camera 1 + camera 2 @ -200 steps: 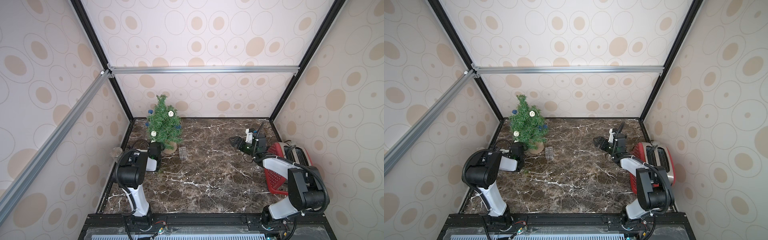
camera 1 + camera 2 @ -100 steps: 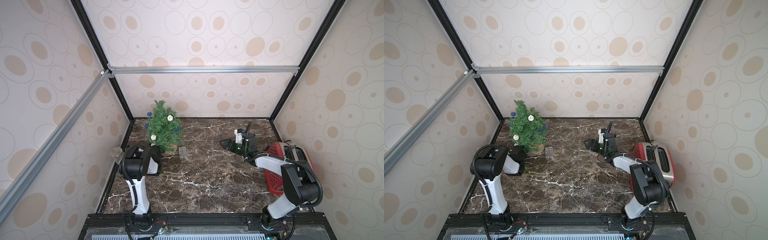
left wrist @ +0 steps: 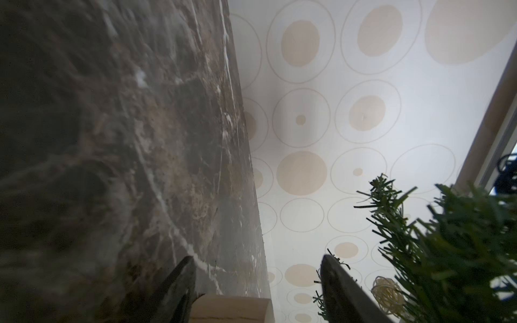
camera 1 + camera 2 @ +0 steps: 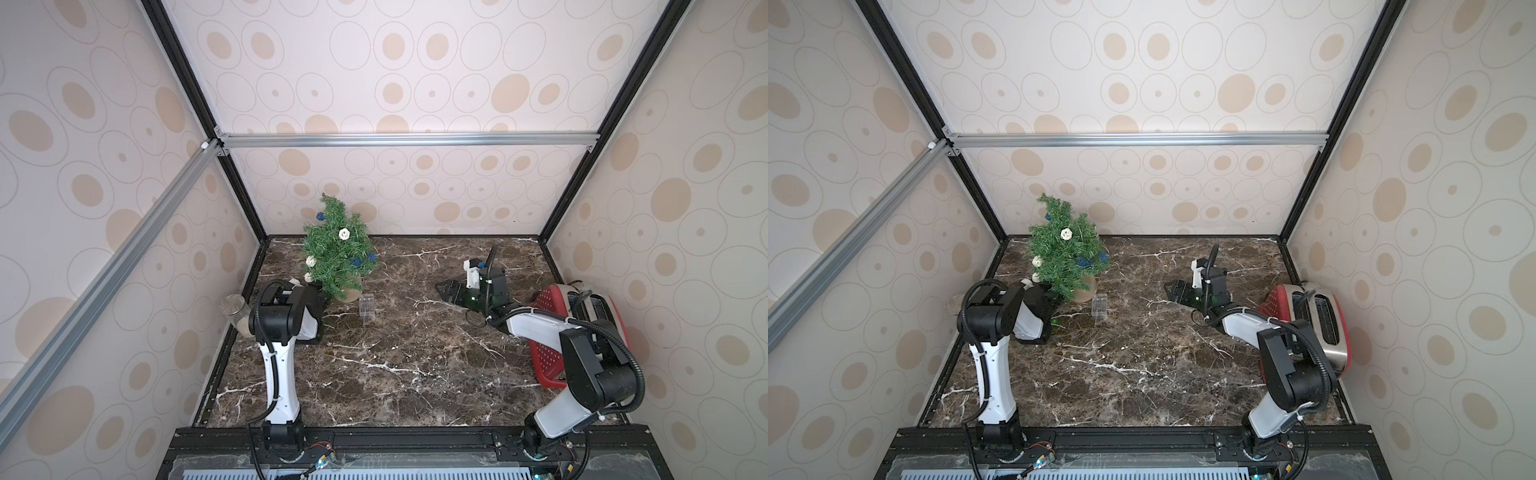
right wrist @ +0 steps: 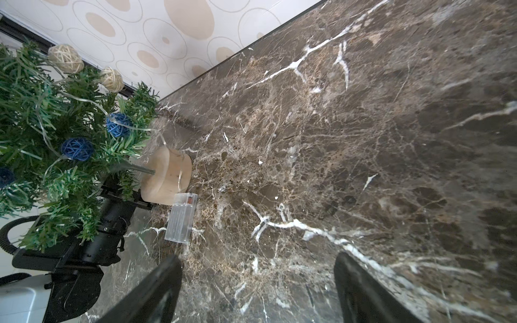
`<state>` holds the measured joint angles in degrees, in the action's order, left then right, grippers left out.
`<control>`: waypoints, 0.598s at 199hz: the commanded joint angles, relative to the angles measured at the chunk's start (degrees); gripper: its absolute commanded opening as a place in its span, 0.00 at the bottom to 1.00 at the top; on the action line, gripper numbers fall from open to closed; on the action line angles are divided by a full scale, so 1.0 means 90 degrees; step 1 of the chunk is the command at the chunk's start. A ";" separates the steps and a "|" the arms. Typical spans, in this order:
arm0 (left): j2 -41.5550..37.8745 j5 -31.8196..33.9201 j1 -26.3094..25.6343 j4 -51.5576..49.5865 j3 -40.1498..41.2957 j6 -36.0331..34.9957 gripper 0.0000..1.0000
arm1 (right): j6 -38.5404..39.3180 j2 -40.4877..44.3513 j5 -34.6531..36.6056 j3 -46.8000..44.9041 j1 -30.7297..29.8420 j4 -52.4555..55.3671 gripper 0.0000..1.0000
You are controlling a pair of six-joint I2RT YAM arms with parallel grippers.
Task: Remove string lights from the small christmas tree
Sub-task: Move the christmas tree to the center of the board.
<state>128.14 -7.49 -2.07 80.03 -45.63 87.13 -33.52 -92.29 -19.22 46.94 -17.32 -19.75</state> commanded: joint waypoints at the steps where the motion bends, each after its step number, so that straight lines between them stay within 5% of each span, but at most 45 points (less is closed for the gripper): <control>1: 0.0517 -0.0809 -0.0142 -0.1489 -0.0014 -0.0545 0.70 | 0.0067 0.0186 0.0117 -0.0071 -0.0068 0.0091 0.87; 119: 0.0581 -0.1025 -0.1356 -0.1532 -0.0309 -0.0535 0.70 | 0.0100 0.0448 0.0263 -0.0166 -0.0081 0.0248 0.87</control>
<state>128.64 -14.17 -11.29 75.79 -50.04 82.65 -33.15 -90.08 -17.76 46.41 -17.63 -18.17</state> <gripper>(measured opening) 0.702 0.873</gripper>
